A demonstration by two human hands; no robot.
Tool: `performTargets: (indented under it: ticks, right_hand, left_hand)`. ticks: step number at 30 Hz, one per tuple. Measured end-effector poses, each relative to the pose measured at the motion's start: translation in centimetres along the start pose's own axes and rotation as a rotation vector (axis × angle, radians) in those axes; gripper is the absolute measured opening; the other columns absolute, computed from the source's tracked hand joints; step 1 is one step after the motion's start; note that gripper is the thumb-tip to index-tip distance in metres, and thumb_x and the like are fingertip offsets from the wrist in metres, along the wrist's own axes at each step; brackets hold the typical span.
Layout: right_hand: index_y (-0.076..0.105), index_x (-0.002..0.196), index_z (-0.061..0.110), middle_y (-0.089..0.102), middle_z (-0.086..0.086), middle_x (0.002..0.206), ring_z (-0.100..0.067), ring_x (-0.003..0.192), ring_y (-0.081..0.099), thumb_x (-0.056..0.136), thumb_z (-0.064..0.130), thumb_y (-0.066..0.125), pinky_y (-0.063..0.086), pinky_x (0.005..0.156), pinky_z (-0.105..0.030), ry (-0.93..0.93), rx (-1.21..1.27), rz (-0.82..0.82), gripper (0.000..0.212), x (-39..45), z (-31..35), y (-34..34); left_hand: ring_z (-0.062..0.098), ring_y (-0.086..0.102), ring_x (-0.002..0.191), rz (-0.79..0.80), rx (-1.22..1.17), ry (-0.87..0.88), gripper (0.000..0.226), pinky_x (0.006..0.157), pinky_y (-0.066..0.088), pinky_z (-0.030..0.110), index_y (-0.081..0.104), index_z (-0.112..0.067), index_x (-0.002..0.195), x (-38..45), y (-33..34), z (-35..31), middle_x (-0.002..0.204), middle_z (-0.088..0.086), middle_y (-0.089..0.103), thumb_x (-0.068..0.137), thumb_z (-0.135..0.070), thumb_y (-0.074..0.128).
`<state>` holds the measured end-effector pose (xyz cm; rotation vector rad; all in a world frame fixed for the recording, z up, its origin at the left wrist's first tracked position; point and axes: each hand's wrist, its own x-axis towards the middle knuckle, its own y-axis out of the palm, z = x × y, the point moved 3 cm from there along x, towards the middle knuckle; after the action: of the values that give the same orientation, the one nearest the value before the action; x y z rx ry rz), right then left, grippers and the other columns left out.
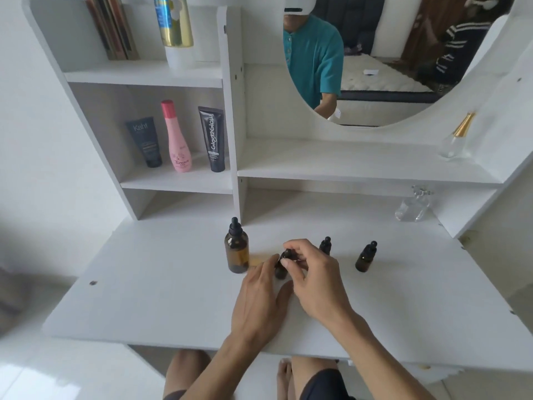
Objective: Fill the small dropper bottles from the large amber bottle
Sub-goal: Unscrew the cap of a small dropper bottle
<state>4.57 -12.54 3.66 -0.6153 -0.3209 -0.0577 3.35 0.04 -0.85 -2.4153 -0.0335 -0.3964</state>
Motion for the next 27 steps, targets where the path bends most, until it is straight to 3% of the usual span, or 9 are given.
performTargets:
  ticks: [3,7,10,17,22,27]
  right_hand:
    - [0.066,0.109,0.019,0.068,0.01,0.095,-0.005,0.089,0.066,0.092,0.009,0.069,0.052,0.081,-0.015,-0.022,0.001,0.011,0.021,-1.0,0.2,0.1]
    - [0.066,0.11,0.019,0.066,0.013,0.097,0.008,0.09,0.059,0.091,0.007,0.07,0.044,0.082,-0.004,-0.076,-0.036,0.005,0.023,-2.0,0.4,0.2]
    - [0.067,0.111,0.019,0.069,0.011,0.1,0.001,0.093,0.06,0.09,0.009,0.071,0.044,0.084,-0.005,-0.088,-0.058,0.005,0.023,-2.2,0.6,0.3]
    - [0.071,0.102,0.014,0.07,0.006,0.095,-0.004,0.086,0.064,0.083,0.016,0.08,0.051,0.079,-0.015,-0.088,-0.063,-0.003,0.021,-1.2,0.8,0.1]
    - [0.072,0.103,0.013,0.072,0.003,0.095,-0.006,0.086,0.065,0.084,0.015,0.08,0.053,0.08,-0.019,-0.069,-0.072,-0.001,0.021,-1.2,0.6,0.3]
    - [0.071,0.108,0.013,0.072,0.002,0.099,-0.009,0.089,0.066,0.087,0.012,0.077,0.053,0.084,-0.019,-0.042,-0.104,0.025,0.022,-1.2,1.1,0.3]
  left_hand:
    - [0.009,0.057,0.099,-0.056,-0.031,-0.001,0.031,0.084,0.047,0.026,0.057,-0.027,0.123,-0.3,-0.4,0.1,0.107,-0.01,0.063,0.092,-0.027,0.061]
    - [0.005,0.059,0.098,-0.055,-0.053,-0.002,0.025,0.082,0.044,0.015,0.063,-0.026,0.115,-0.6,-0.6,0.3,0.106,-0.012,0.065,0.091,-0.025,0.06]
    - [0.003,0.058,0.091,-0.054,-0.069,-0.013,0.023,0.077,0.04,0.009,0.065,-0.025,0.111,-0.7,-0.8,0.3,0.1,-0.013,0.065,0.088,-0.028,0.059]
    - [0.007,0.062,0.093,-0.069,-0.112,0.007,0.025,0.081,0.047,0.019,0.069,-0.024,0.11,-0.3,-1.2,0.4,0.102,-0.011,0.07,0.087,-0.016,0.067]
    - [0.01,0.062,0.092,-0.047,-0.097,-0.001,0.025,0.08,0.046,0.02,0.07,-0.021,0.111,-0.2,-1.0,0.7,0.102,-0.007,0.071,0.088,-0.024,0.061]
    - [0.009,0.058,0.083,-0.055,-0.092,-0.008,0.02,0.073,0.039,0.007,0.07,-0.019,0.106,-0.1,-1.2,0.4,0.091,-0.011,0.067,0.087,-0.015,0.064]
